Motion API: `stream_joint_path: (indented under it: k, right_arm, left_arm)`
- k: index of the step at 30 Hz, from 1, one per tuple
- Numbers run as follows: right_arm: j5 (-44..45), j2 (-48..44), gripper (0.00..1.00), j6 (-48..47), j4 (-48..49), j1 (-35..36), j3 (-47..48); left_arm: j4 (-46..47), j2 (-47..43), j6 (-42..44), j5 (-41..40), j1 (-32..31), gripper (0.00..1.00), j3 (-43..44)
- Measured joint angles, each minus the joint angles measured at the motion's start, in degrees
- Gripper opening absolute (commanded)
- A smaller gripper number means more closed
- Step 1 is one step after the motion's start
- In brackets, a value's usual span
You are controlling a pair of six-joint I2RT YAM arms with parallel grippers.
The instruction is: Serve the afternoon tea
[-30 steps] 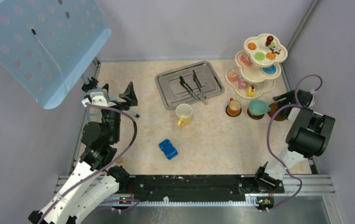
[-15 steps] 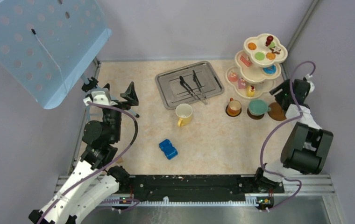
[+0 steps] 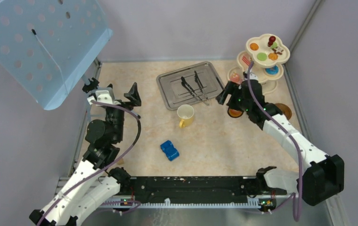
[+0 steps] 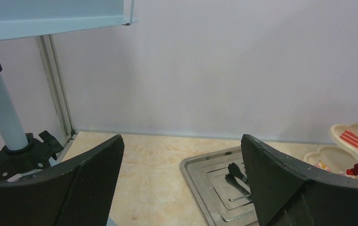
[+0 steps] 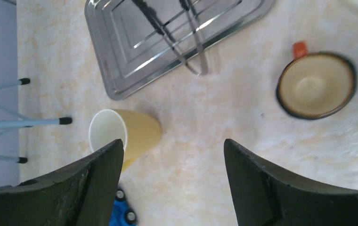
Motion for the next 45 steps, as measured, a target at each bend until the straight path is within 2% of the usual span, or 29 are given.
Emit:
stream_joint_path:
  k: [5, 7, 11, 17, 21, 29, 33, 37, 39, 40, 45]
  right_arm:
    - [7.78, 3.32, 0.77, 12.79, -2.36, 12.39, 0.04]
    - [11.87, 6.88, 0.77, 16.65, -3.72, 18.62, 1.33]
    - [18.53, 15.87, 0.77, 22.88, -7.8, 26.77, 7.26]
    - [22.67, 25.88, 0.76, 24.04, -7.61, 33.2, 13.09]
    - [25.51, 31.71, 0.72, 23.5, -7.93, 36.74, 17.88]
    - [35.34, 40.81, 0.63, 27.28, -15.78, 40.28, 26.16]
    - [39.63, 45.11, 0.51, 27.65, -19.45, 40.41, 28.79]
    - [42.1, 46.36, 0.23, 27.71, -21.53, 40.57, 28.92]
    - [43.19, 46.36, 0.03, 27.41, -21.88, 40.59, 28.87]
    - [43.54, 46.31, 0.0, 27.08, -21.86, 40.59, 28.68]
    - [44.44, 43.17, 0.0, 20.79, -18.43, 40.59, 24.15]
  left_arm:
    - [-0.04, 0.37, 0.0, 0.39, 0.0, 0.99, 0.0]
    - [-0.07, 0.37, 0.02, 0.55, 0.0, 0.99, 0.0]
    - [-0.07, 0.35, 0.02, 0.59, 0.0, 0.99, 0.0]
    - [-0.04, -0.59, 0.31, 0.55, 0.0, 0.99, 0.0]
    - [-0.02, -1.14, 0.48, 0.55, 0.0, 0.99, 0.0]
    - [-0.02, -1.18, 0.46, 0.63, 0.0, 0.99, 0.0]
    - [-0.02, -1.18, 0.46, 0.79, 0.0, 0.99, 0.0]
    - [-0.04, -1.16, 0.46, 0.83, 0.0, 0.99, 0.0]
    - [-0.02, -1.16, 0.46, 0.9, 0.0, 0.99, 0.0]
    - [-0.02, -1.16, 0.46, 0.98, 0.0, 0.99, 0.0]
    - [-0.02, -1.16, 0.46, 1.01, 0.0, 0.99, 0.0]
